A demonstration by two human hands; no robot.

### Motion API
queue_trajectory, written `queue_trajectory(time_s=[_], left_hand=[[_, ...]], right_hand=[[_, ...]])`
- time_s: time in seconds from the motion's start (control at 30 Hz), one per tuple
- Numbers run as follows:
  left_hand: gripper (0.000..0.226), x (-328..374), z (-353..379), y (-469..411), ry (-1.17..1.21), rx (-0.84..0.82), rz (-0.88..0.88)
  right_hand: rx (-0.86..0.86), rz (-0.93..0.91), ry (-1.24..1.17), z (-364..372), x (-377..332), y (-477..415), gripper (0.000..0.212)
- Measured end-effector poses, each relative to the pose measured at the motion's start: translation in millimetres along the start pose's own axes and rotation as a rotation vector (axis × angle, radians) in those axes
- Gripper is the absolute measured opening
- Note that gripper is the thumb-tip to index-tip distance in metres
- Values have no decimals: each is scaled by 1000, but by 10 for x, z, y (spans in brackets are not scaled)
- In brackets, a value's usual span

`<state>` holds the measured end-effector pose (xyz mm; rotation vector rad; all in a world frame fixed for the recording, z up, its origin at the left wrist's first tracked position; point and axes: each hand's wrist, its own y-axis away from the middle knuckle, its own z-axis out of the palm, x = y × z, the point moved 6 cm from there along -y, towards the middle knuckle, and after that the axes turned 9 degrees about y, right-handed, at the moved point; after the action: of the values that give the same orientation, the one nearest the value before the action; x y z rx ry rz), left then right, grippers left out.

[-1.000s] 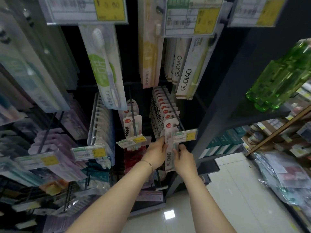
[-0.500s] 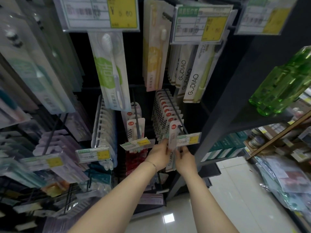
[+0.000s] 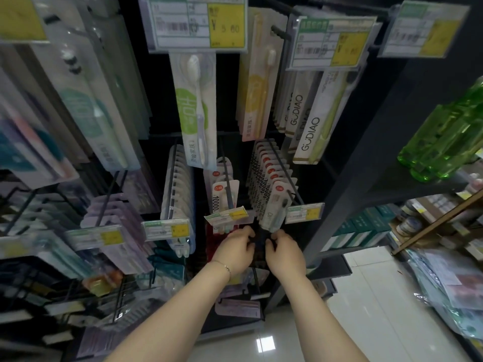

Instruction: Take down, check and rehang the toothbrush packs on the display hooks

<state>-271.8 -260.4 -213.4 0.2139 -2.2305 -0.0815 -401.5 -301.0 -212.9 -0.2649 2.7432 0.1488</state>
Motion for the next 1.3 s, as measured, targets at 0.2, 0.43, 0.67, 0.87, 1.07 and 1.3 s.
queue_trajectory(time_s=[0.2, 0.43, 0.67, 0.87, 1.07, 1.3], left_hand=[[26, -230, -153, 270, -97, 41, -37], [36, -456, -439, 331, -90, 146, -91], [40, -488, -568, 173, 87, 224, -70], [66, -561, -605, 31, 361, 290, -124], [60, -484, -656, -90, 399, 338, -38], [59, -540, -632, -139, 455, 354, -100]], right_hand=[[20, -130, 34, 106, -340, 186, 28], [-18, -259, 118, 202, -623, 137, 26], [-126, -230, -42, 235, -702, -147, 35], [-172, -135, -361, 276, -730, -383, 62], [-243, -78, -542, 277, -774, -482, 71], [-217, -98, -579, 287, -717, -472, 61]])
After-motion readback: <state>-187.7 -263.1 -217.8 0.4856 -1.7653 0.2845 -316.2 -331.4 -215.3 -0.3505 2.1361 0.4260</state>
